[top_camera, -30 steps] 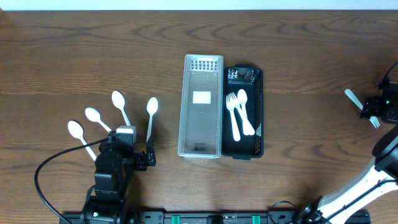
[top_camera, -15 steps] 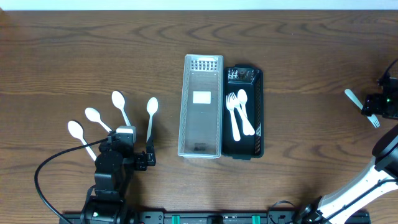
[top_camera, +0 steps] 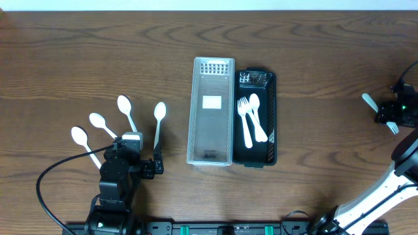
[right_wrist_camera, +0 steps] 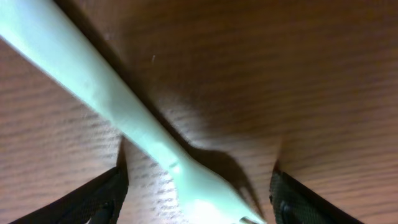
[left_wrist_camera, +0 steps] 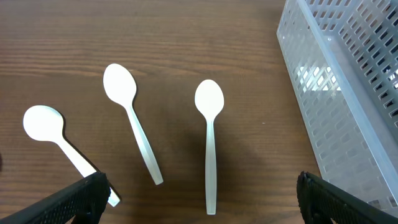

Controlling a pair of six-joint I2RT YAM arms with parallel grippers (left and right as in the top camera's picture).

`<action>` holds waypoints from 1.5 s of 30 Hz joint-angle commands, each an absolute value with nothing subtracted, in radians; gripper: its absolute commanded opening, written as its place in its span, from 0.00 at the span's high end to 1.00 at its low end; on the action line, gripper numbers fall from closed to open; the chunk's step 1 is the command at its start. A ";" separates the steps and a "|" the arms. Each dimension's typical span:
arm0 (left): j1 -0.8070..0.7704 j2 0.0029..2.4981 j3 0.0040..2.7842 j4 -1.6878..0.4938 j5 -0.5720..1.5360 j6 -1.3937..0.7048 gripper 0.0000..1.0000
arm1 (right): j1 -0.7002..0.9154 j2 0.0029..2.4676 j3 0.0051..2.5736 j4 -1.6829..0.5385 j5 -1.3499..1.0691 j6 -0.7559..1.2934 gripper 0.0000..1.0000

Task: Pack container
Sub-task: 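Move the right gripper to the last white fork at the far right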

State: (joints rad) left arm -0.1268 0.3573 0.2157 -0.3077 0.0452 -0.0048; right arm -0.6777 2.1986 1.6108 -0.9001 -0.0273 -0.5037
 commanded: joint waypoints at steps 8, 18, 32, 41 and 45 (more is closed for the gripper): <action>-0.128 0.356 0.234 -0.306 0.030 -0.021 0.02 | -0.680 2.230 1.600 -0.939 -0.035 -0.512 0.35; -0.128 0.356 0.234 -0.306 0.030 -0.021 0.02 | -0.680 2.230 1.600 -0.977 -0.035 -0.459 0.51; -0.128 0.356 0.234 -0.306 0.030 -0.021 0.02 | -0.668 2.230 1.600 -0.987 -0.083 -0.438 0.66; -0.128 0.356 0.234 -0.306 0.030 -0.021 0.02 | -0.610 2.230 1.600 -0.989 -0.083 -0.438 0.68; -0.128 0.356 0.234 -0.306 0.030 -0.021 0.02 | -0.578 2.230 1.600 -0.994 -0.083 -0.438 0.69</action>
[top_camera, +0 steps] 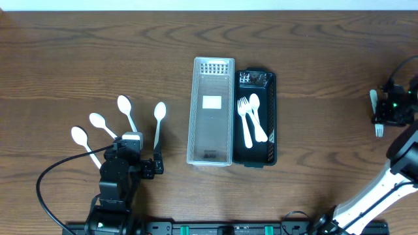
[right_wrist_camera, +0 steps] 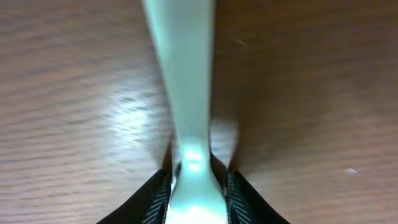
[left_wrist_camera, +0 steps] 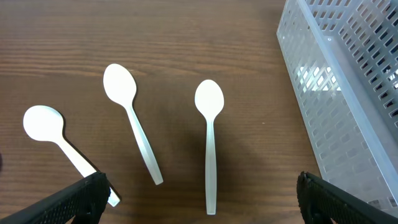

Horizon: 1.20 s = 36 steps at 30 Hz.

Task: Pack container
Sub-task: 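Move the right gripper to the last white fork at the far right, then grasp the white fork with the right gripper and lift it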

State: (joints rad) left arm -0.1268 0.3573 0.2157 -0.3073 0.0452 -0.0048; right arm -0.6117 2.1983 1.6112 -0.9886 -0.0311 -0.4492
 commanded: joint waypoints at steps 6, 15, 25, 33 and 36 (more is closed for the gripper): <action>-0.128 0.356 0.234 -0.306 0.030 -0.021 0.02 | -0.527 2.230 1.600 -0.999 -0.083 -0.438 0.73; -0.128 0.356 0.234 -0.306 0.030 -0.021 0.02 | -0.484 2.230 1.600 -1.017 -0.082 -0.438 0.68; -0.128 0.356 0.234 -0.306 0.030 -0.021 0.02 | -0.498 2.230 1.600 -1.039 -0.082 -0.438 0.66; -0.128 0.356 0.234 -0.306 0.030 -0.021 0.02 | -0.498 2.230 1.576 -1.048 -0.082 -0.438 0.63; -0.128 0.356 0.234 -0.306 0.030 -0.021 0.02 | -0.498 2.230 1.560 -1.045 -0.079 -0.438 0.63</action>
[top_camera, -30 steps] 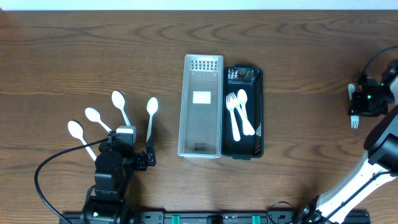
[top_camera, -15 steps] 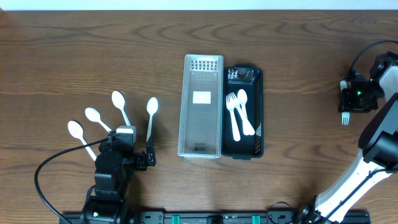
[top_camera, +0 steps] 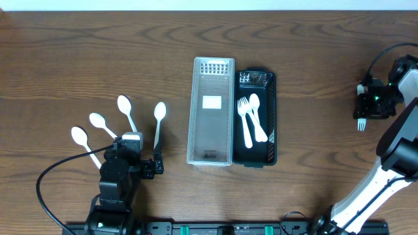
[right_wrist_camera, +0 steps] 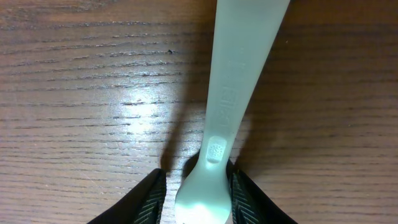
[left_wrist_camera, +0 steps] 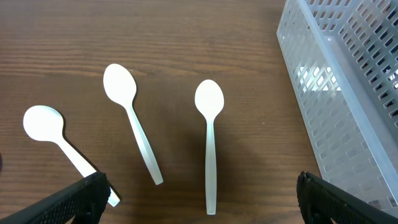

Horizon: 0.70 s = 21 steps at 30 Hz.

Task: Pack container
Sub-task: 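Grasp the white fork with the right gripper and lift it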

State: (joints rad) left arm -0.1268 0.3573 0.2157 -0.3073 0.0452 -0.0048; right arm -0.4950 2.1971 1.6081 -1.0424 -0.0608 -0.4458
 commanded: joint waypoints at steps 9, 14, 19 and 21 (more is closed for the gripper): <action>-0.128 0.356 0.234 -0.306 0.030 -0.021 0.02 | -0.499 2.230 1.554 -1.044 -0.038 -0.370 0.65; -0.128 0.356 0.234 -0.306 0.030 -0.021 0.02 | -0.499 2.230 1.554 -1.045 0.015 -0.317 0.66; -0.128 0.356 0.234 -0.306 0.030 -0.021 0.02 | -0.499 2.230 1.554 -1.051 0.015 -0.299 0.71; -0.128 0.356 0.234 -0.306 0.030 -0.021 0.02 | -0.499 2.230 1.554 -1.055 0.015 -0.292 0.72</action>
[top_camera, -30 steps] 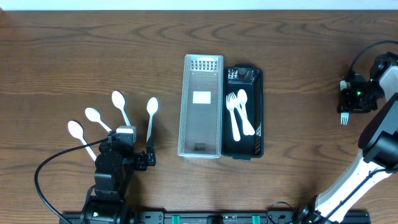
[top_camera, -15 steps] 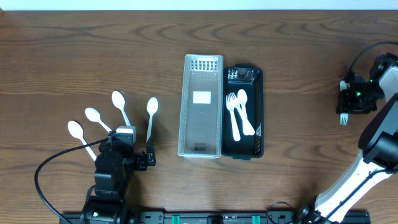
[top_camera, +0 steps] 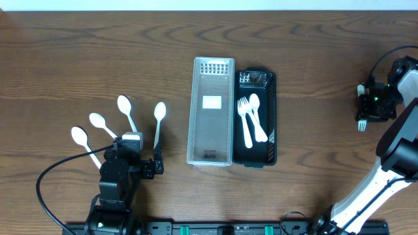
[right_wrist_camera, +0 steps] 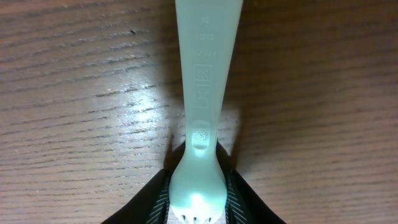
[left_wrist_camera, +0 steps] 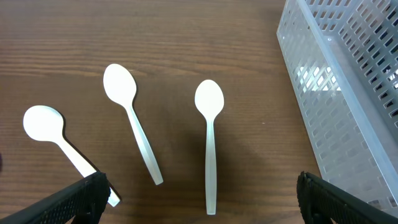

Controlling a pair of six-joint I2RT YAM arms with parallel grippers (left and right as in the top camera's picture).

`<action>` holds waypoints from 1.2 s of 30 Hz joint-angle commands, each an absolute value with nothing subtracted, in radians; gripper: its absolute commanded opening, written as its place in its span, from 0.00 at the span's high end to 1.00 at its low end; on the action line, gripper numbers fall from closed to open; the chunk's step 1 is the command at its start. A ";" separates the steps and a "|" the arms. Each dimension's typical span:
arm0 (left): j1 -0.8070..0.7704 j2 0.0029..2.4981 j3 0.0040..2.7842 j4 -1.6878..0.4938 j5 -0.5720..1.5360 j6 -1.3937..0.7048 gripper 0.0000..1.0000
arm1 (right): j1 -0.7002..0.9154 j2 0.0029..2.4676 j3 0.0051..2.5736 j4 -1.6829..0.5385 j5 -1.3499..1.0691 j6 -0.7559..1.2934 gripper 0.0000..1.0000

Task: Pack container
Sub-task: 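Grasp the white fork with the right gripper and lift it, then carry the fork to the black basket and release it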

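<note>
A clear slotted container (top_camera: 212, 111) stands mid-table with a black container (top_camera: 269, 137) against its right side. In the black one lie a white fork and a white spoon (top_camera: 257, 117). Several white spoons (top_camera: 159, 121) lie fanned out on the left; three of them show in the left wrist view, the middle one (left_wrist_camera: 210, 143) pointing at my left gripper (left_wrist_camera: 199, 190), which is open over bare wood. At the far right my right gripper (top_camera: 372, 108) is shut on a white fork (right_wrist_camera: 208, 93), tines towards the camera, just above the table.
The clear container's slotted wall (left_wrist_camera: 348, 93) stands close to the right of my left gripper. A black cable (top_camera: 49, 179) loops at the left arm's base. The right arm (top_camera: 392, 170) runs along the table's right edge.
My right gripper still holds the fork at almost the same spot at the far right. In the wrist view the fork now stands straighter and its tines show. The left arm has not moved.
At first my right gripper was open around a fork lying slantwise on the table at the far right. It was then shut on the fork's neck. Later it held the fork slightly further left, where it still is. The spoons, containers and left gripper stayed put.
</note>
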State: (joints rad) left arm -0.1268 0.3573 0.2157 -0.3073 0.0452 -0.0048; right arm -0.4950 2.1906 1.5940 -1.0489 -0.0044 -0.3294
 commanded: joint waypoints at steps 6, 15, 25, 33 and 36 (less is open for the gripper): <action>-0.128 0.356 0.234 -0.306 0.030 -0.021 0.02 | -0.499 2.230 1.554 -1.058 0.015 -0.292 0.72; -0.128 0.356 0.234 -0.306 0.030 -0.021 0.02 | -0.497 2.230 1.554 -1.058 0.011 -0.275 0.82; -0.128 0.356 0.234 -0.306 0.030 -0.021 0.02 | -0.429 2.220 1.593 -1.095 -0.019 -0.094 0.99; -0.128 0.356 0.234 -0.306 0.030 -0.021 0.02 | -0.265 2.100 1.740 -1.198 -0.020 -0.010 0.99; -0.128 0.356 0.234 -0.306 0.030 -0.021 0.02 | -0.168 2.024 1.822 -1.245 -0.020 0.060 0.99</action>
State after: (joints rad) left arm -0.1268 0.3573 0.2157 -0.3073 0.0452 -0.0048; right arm -0.2478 2.1513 1.7374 -1.2263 -0.0090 -0.0341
